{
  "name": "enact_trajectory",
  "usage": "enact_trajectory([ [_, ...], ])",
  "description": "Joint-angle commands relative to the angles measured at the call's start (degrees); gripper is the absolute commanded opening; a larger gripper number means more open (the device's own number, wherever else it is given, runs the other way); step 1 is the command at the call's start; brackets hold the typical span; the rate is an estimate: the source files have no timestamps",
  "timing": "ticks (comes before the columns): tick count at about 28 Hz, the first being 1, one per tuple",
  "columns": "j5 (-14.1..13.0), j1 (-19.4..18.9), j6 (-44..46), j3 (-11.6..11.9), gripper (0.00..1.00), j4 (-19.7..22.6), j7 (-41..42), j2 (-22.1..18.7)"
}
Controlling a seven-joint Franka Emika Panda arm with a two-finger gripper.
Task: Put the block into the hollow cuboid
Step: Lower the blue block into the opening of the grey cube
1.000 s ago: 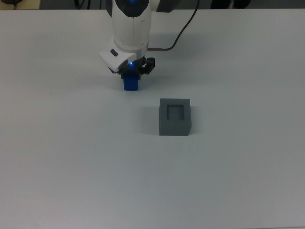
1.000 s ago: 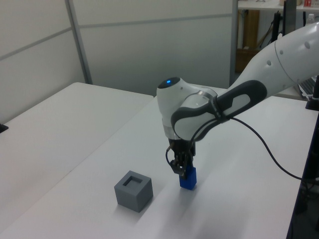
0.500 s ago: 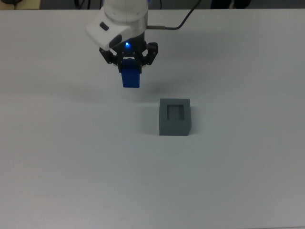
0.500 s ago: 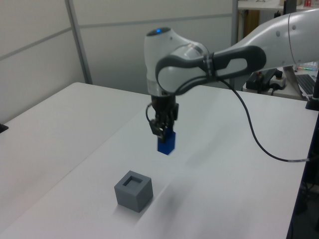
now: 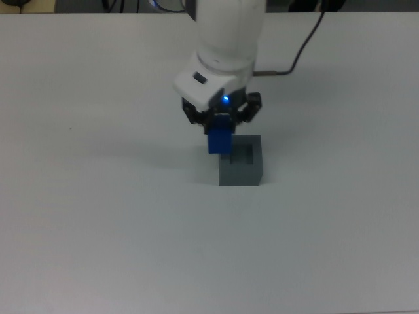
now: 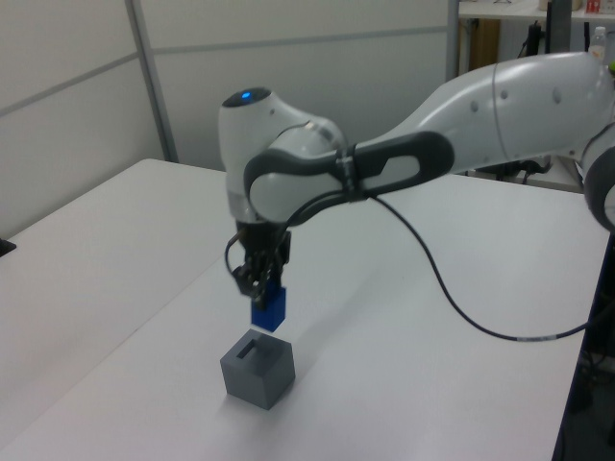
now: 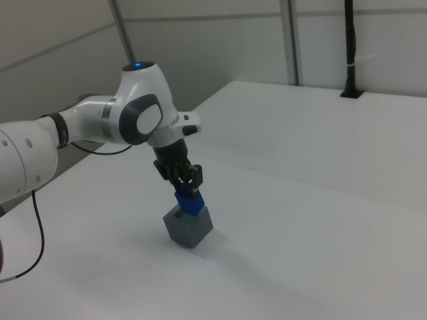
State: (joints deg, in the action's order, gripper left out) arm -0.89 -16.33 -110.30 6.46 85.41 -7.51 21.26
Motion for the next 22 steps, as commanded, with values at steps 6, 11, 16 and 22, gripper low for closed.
enact_trajectory([
  [6, -2.9, -2.7, -2.9, 1.7, 0.31, -1.7, -4.8, 2.1],
  [11, -3.0, -2.9, -3.0, 1.7, 0.31, -1.4, -8.5, 2.1],
  [16, -3.0, -2.9, -3.0, 1.2, 0.31, -0.5, -12.4, 2.1],
  [22, -2.5, -2.9, -2.7, 0.3, 0.31, 0.3, -14.5, 2.0],
])
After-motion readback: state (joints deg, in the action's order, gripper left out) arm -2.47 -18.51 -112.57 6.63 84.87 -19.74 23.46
